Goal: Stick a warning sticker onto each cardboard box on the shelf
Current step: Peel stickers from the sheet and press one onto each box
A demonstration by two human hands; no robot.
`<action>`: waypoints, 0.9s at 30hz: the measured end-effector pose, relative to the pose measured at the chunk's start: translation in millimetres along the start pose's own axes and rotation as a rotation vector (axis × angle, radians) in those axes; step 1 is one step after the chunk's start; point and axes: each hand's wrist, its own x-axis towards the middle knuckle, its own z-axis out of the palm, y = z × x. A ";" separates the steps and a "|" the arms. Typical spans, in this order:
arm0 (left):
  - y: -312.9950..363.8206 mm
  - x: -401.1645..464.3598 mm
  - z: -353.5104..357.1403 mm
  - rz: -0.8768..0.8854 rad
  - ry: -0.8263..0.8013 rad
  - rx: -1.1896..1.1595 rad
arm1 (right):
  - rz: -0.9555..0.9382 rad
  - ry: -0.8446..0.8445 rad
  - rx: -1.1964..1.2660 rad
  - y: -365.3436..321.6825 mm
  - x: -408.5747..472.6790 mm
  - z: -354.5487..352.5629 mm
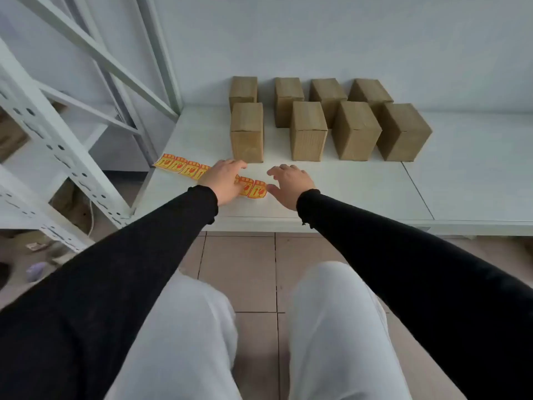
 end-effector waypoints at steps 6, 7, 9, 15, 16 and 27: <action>-4.3 21.2 20.8 0.004 -0.053 0.045 | 0.129 -0.035 0.011 -11.4 26.8 24.2; -7.8 28.0 23.7 0.010 -0.064 0.053 | 0.132 -0.023 0.017 -9.3 31.5 27.5; -12.0 39.8 27.7 0.033 -0.059 0.059 | 0.128 -0.014 0.065 -2.9 39.6 30.7; -18.5 57.7 25.7 -0.018 -0.010 0.015 | 0.170 -0.056 0.424 15.5 56.0 25.8; -19.1 58.3 24.6 -0.032 0.007 -0.021 | 0.167 -0.053 0.478 17.2 57.8 22.8; -0.3 54.0 2.8 -0.056 0.125 -0.366 | 0.019 0.255 0.562 22.5 37.4 -2.8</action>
